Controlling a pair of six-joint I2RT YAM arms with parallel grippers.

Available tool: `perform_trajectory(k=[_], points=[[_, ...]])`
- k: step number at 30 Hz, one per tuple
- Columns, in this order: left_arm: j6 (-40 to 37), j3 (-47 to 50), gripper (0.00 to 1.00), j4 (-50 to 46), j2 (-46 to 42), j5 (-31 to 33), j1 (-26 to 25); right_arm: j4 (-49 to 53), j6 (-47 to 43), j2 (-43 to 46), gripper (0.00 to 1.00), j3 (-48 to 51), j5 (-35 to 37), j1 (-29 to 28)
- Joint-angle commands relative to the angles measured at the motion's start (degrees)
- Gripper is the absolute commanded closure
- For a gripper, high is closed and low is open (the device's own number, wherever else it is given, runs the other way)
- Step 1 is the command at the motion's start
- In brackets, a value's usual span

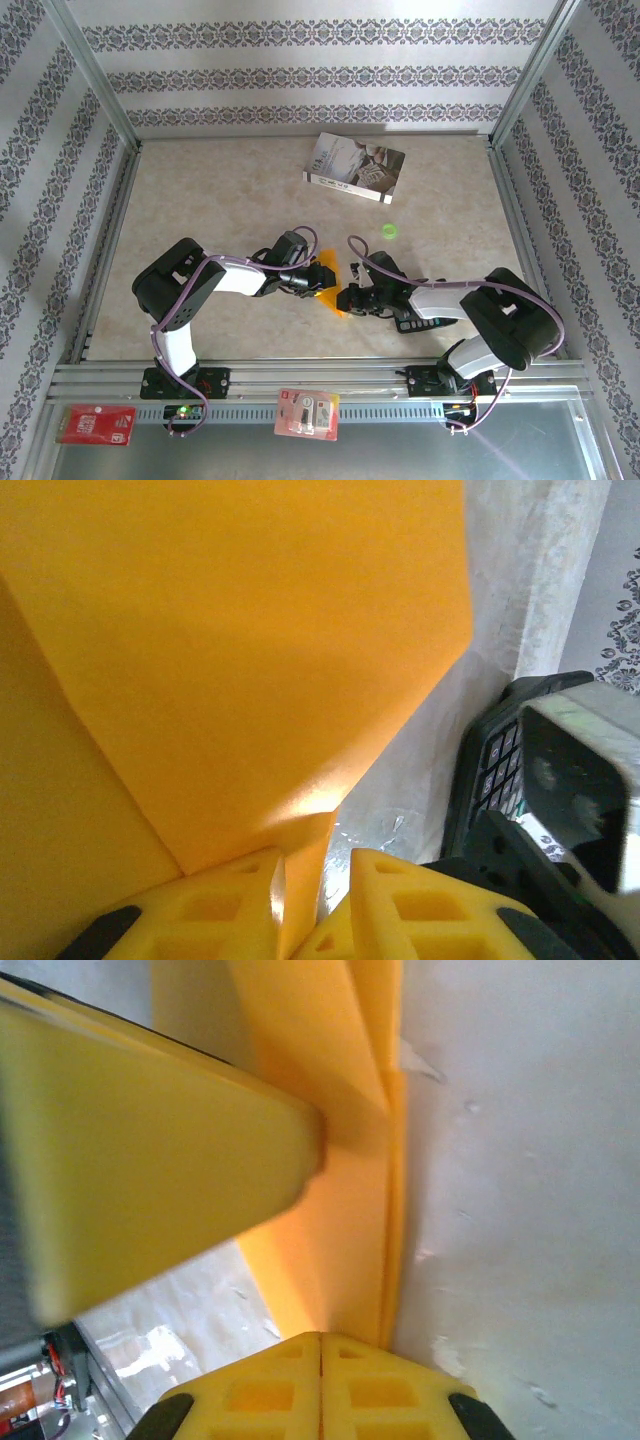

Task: Fold a paper plane with a square sheet of paper (pick it up from the middle)
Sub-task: Fourth fold the wing at the center of the table.

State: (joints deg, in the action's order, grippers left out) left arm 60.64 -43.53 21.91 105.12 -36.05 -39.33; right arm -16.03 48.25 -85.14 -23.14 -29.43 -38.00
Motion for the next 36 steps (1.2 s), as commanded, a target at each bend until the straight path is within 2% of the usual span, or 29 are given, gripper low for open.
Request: perform_trajectory(k=[1, 8, 16, 26, 30, 36], points=[[-1.8, -0.5, 0.76, -2.6, 1.6, 2.0, -0.5, -0.2, -0.1, -2.0, 0.94, 1.4, 1.4, -0.2], [-1.6, -2.1, 0.77, -3.1, -1.0, 1.1, -0.6, -0.9, 0.6, -3.1, 0.97, 3.1, 2.5, 0.0], [0.7, 0.6, 0.77, -2.6, -6.2, 1.0, -1.1, 0.3, 1.7, -3.1, 1.0, 3.1, 3.6, -0.2], [3.4, 2.5, 0.95, -0.4, -4.7, -0.9, -2.4, 1.4, 1.8, -2.6, 1.0, 4.9, 4.6, -0.2], [3.9, 2.6, 1.0, -0.6, -3.8, -1.1, -2.8, 1.6, 1.7, -2.5, 1.0, 4.5, 4.6, -0.1], [4.2, 2.6, 1.0, -1.9, -2.6, -1.3, -2.9, 2.0, 1.3, -2.5, 1.0, 4.1, 4.7, -0.1]])
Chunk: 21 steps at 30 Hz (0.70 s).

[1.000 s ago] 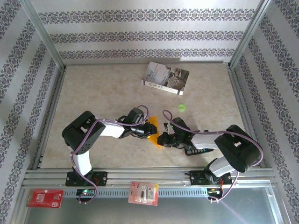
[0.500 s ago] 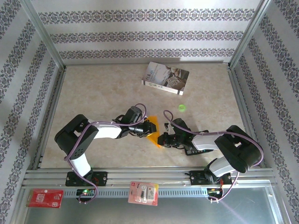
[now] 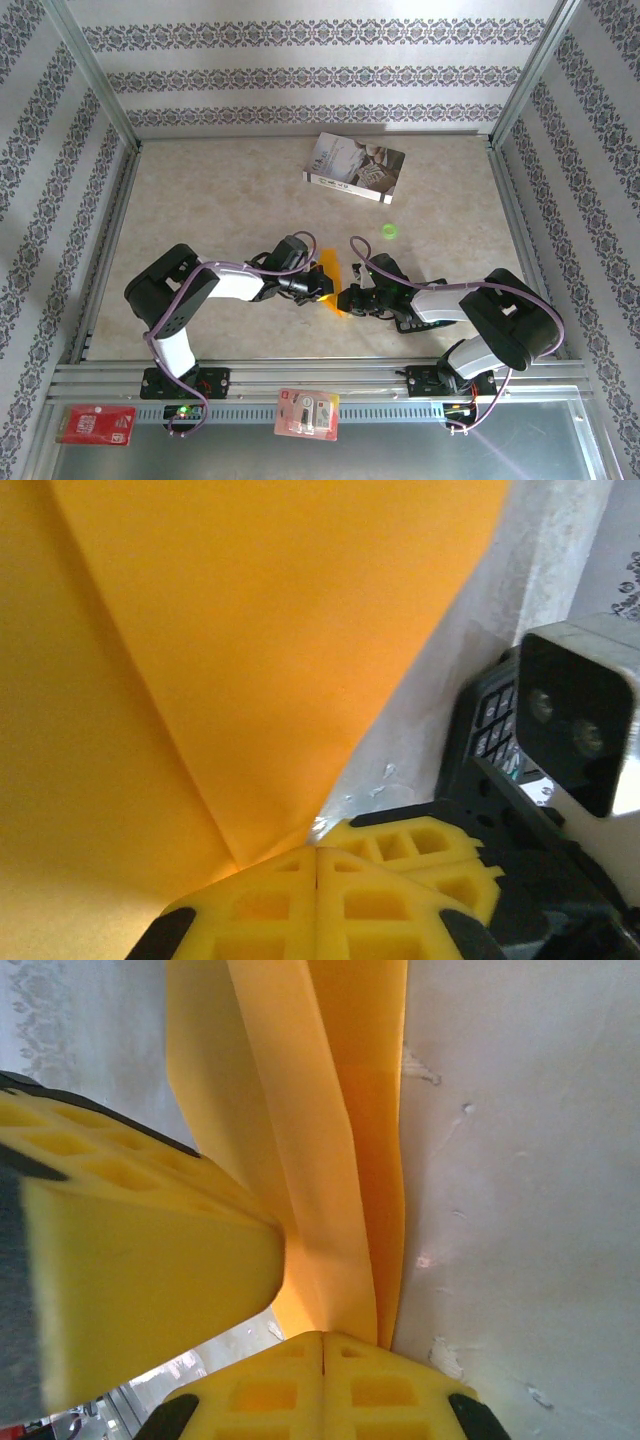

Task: Fold a paper plane with a square sheet of paper (pick it up from the middle)
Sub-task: Fourth fold the wing at the center of the table.

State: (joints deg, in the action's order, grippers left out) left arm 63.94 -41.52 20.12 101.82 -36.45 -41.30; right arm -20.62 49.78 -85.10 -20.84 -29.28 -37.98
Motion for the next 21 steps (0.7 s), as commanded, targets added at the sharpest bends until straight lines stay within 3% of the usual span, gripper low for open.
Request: perform_trajectory(k=[1, 21], points=[[0.9, 0.6, 1.0, -0.1, 0.7, -1.0, -0.9, 6.6, -0.2, -2.6, 1.0, 1.8, 4.5, -0.1], [-5.1, -3.3, 1.0, -9.0, 2.6, 2.3, -1.0, 13.4, 0.6, -2.2, 1.0, 1.5, 6.3, -0.6]])
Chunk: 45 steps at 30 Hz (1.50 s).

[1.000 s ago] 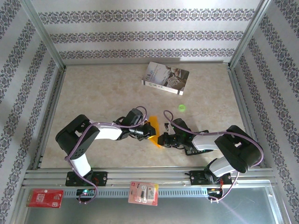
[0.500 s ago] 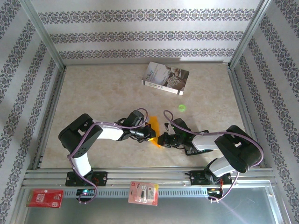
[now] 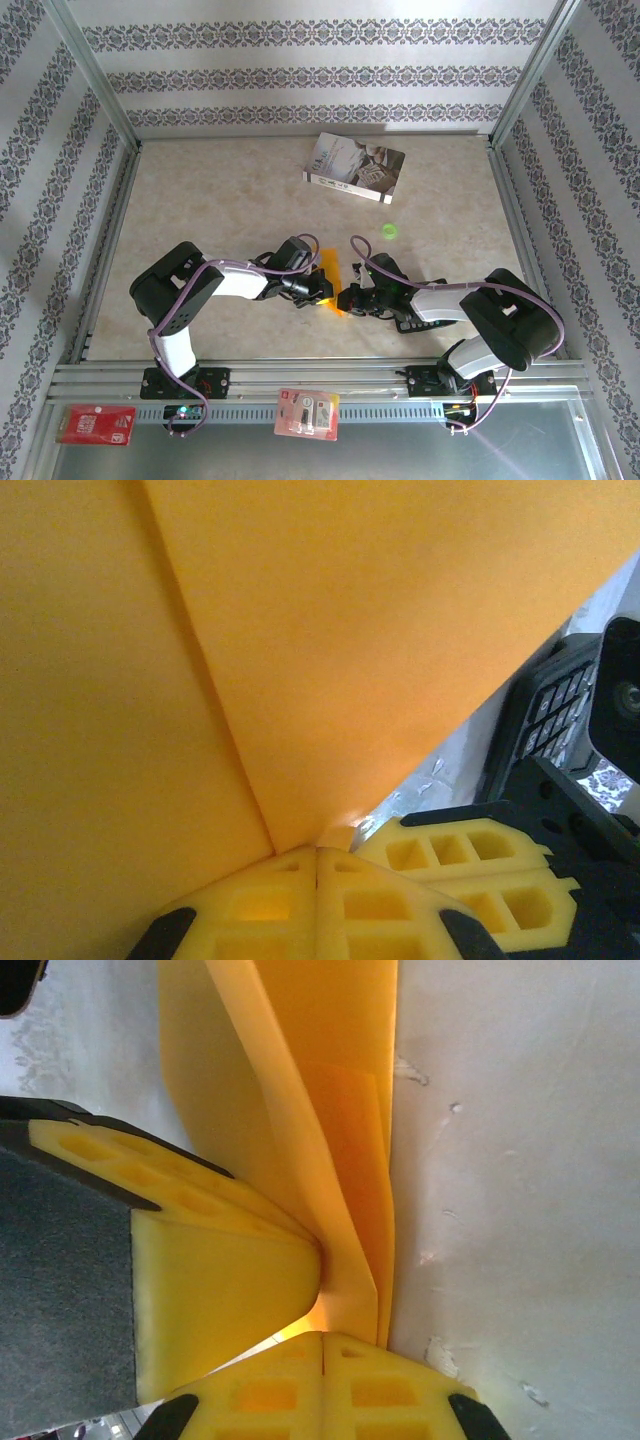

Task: Fold a paper plane with a square sheet of paper (pick it up from the middle)
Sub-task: Fourth fold the wing at the center of the table.

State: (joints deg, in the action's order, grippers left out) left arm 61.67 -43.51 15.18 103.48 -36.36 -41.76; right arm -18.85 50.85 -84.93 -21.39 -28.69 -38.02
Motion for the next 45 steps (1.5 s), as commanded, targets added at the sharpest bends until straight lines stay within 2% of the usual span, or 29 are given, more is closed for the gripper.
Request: perform_trajectory(k=[1, 25, 45], points=[[-3.1, -1.5, 1.0, -4.4, 0.9, 2.3, -0.5, 12.2, -0.5, -2.3, 1.0, 2.1, 5.9, -0.6], [-7.8, -5.6, 1.0, -5.2, 3.4, 1.1, 5.0, 18.4, -2.2, -3.7, 1.0, -0.9, 7.3, -1.1], [-13.7, -11.9, 1.0, -11.4, 7.1, -0.1, 11.5, 19.7, -2.6, -3.2, 1.0, -1.2, 7.7, -1.3]])
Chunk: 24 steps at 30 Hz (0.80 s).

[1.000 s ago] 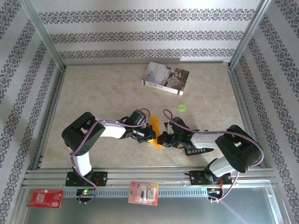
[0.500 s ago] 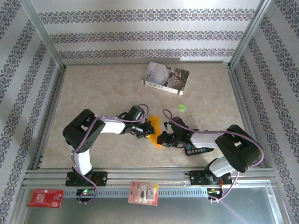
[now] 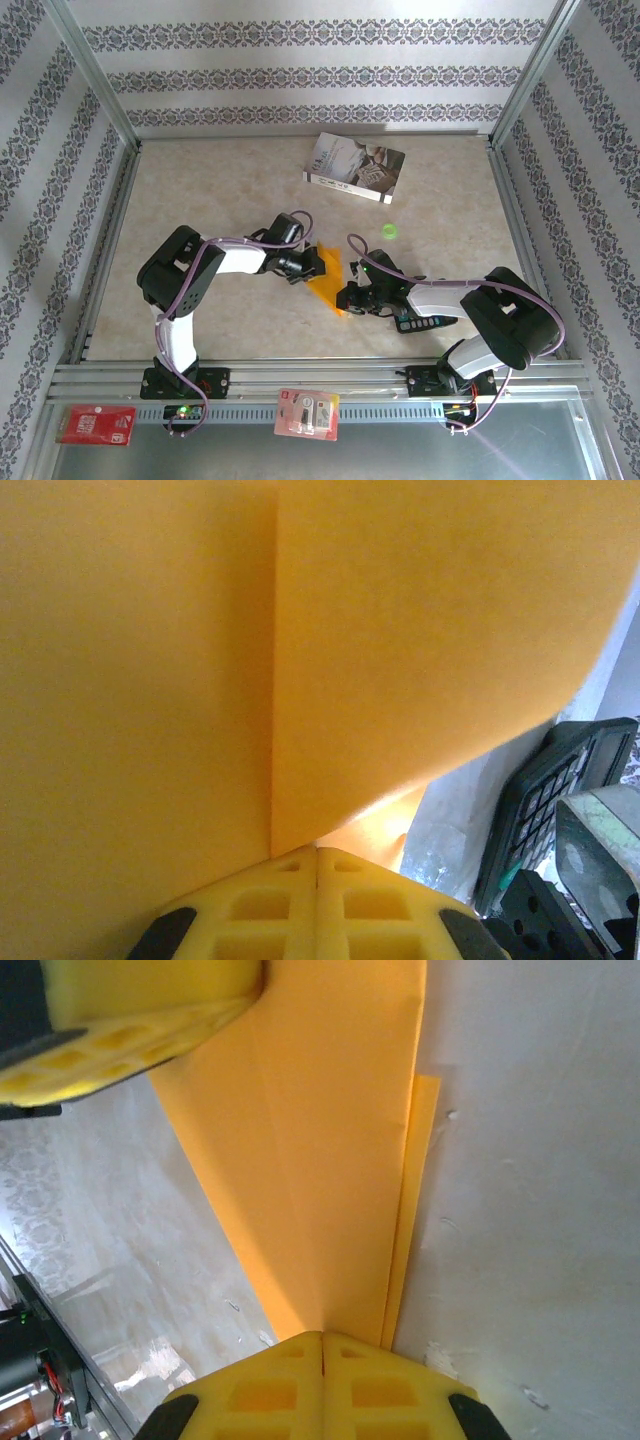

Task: Fold a paper plane with a square sheet of paper (pick it up from the middle)
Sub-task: Fourth fold the wing at the center of the table.

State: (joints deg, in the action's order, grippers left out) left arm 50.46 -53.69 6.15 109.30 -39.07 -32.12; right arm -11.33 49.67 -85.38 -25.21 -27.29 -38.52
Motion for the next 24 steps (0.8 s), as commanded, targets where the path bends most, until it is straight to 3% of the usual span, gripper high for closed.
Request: perform_trajectory(k=[1, 24], points=[[-2.9, -2.2, 1.0, -2.8, 1.4, 2.8, 2.2, 12.1, -1.5, -2.7, 1.0, 2.6, 6.3, -0.7], [-3.6, -10.0, 0.98, -2.6, 7.3, 3.1, 7.0, 12.3, -2.0, -3.5, 1.0, 2.2, 6.0, -0.7]])
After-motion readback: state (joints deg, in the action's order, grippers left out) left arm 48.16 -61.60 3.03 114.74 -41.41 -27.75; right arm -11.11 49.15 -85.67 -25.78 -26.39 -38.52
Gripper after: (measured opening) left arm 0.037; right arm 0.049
